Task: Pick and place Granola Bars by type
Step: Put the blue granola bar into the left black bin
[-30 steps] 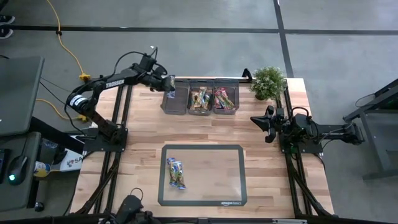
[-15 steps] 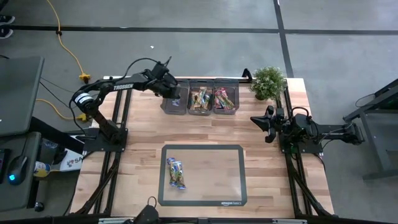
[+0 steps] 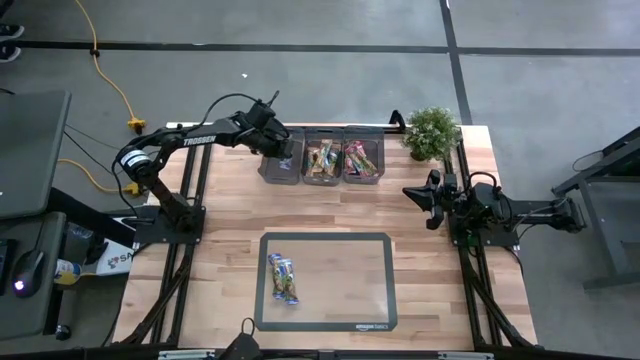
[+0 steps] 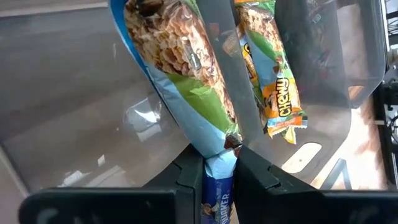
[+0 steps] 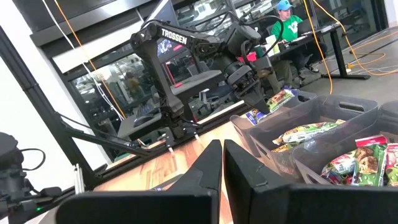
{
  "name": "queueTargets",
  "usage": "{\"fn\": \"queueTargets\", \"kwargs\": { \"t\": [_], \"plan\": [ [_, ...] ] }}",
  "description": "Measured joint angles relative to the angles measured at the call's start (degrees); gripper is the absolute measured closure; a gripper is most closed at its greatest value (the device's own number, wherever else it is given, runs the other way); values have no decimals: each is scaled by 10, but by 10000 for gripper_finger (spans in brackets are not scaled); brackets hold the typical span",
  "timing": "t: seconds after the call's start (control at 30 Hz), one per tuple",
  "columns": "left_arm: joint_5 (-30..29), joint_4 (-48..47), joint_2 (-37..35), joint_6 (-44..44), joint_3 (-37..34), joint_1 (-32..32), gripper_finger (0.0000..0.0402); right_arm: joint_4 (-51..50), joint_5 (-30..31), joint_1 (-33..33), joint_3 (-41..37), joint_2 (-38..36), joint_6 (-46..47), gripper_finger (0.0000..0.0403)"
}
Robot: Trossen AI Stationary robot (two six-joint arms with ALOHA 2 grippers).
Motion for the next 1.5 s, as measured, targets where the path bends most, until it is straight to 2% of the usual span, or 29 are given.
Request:
{"fn": "queueTargets", "kwargs": {
  "t": [0.33, 0.73, 1.0, 1.2, 1.37, 1.5],
  "plan": [
    [20, 0, 1, -8, 0, 0, 340, 0, 0, 0, 0, 0, 0, 402],
    [40, 31, 42, -28, 0, -10, 220, 0, 0, 0, 0, 0, 0, 402],
    [77, 17, 41, -37, 40, -5, 204, 0, 0, 0, 0, 0, 0, 402],
    [65, -114, 19, 34, 147, -6, 204, 0, 0, 0, 0, 0, 0, 402],
    [3, -261, -13, 102, 253, -6, 204, 0, 0, 0, 0, 0, 0, 402],
    [-68, -359, -54, 111, 312, -6, 204, 0, 0, 0, 0, 0, 0, 402]
  ]
}}
